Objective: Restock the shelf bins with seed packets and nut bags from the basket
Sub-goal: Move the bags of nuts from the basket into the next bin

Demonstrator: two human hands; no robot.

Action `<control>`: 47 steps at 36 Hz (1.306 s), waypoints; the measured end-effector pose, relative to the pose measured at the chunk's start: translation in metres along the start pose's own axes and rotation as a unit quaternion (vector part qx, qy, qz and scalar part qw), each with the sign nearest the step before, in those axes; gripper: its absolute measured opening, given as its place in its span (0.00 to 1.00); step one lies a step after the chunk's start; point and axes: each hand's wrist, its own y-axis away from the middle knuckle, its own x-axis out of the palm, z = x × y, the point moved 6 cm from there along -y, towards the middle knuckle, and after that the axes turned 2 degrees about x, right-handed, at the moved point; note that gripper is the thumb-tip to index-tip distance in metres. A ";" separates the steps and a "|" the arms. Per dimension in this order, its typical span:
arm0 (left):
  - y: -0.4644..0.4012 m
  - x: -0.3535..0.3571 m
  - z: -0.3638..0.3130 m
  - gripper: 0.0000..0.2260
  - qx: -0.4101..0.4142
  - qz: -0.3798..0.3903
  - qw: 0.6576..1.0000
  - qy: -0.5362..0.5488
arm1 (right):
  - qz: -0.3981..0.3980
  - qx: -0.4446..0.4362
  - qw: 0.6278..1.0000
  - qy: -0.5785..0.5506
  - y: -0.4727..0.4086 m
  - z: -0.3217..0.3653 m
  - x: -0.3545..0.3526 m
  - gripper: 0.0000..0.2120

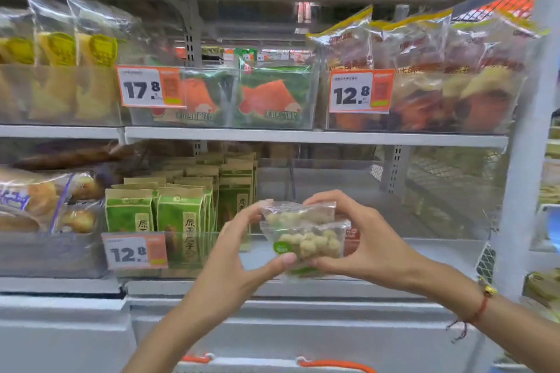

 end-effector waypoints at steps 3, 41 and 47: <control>-0.025 0.003 0.000 0.30 -0.001 -0.022 1.000 0.019 | -0.078 -0.012 0.996 0.029 0.003 -0.015 -0.029 0.29; -0.110 0.056 0.070 0.15 -0.039 -0.009 0.984 -0.173 | -0.052 0.373 0.926 0.001 -0.149 -0.289 0.022 0.41; -0.111 0.057 0.071 0.15 -0.030 -0.013 0.984 -0.173 | -0.004 0.324 0.946 -0.029 -0.155 -0.278 0.037 0.23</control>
